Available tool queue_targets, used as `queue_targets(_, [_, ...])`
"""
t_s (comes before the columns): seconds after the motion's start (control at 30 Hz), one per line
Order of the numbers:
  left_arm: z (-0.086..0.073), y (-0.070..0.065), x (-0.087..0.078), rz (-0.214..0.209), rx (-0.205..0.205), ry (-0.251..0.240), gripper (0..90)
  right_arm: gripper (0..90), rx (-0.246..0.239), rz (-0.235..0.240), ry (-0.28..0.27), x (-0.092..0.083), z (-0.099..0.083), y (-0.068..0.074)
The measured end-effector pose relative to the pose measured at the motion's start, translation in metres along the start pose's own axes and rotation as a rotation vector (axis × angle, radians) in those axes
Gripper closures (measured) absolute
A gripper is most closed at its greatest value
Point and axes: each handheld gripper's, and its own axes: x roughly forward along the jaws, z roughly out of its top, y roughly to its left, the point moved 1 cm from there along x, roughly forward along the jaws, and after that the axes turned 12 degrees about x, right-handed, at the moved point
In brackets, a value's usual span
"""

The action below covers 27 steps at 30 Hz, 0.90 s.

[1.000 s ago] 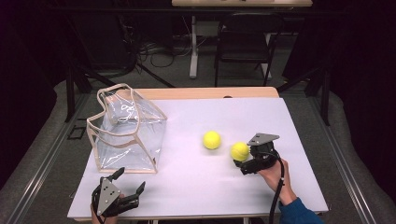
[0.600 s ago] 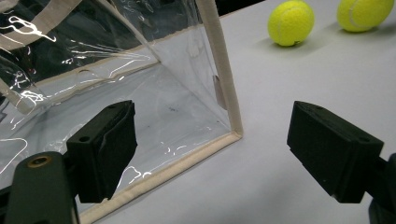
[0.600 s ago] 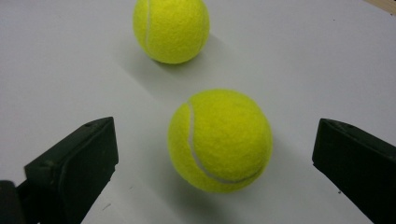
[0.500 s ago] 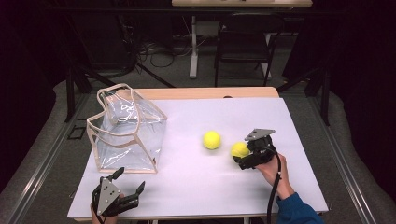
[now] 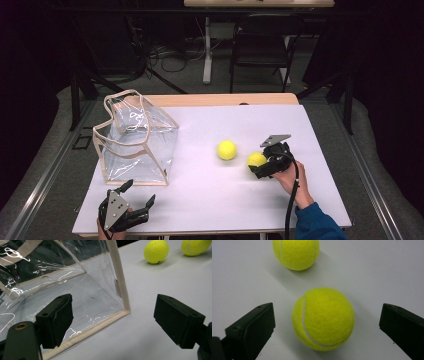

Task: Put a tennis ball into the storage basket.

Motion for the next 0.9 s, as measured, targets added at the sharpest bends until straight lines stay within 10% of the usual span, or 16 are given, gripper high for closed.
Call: queue_targets(0.9, [-0.001,0.001,0.000,0.001,-0.004,0.001,16.1,10.1,0.022,0.024,0.147,0.027,0.001,-0.005])
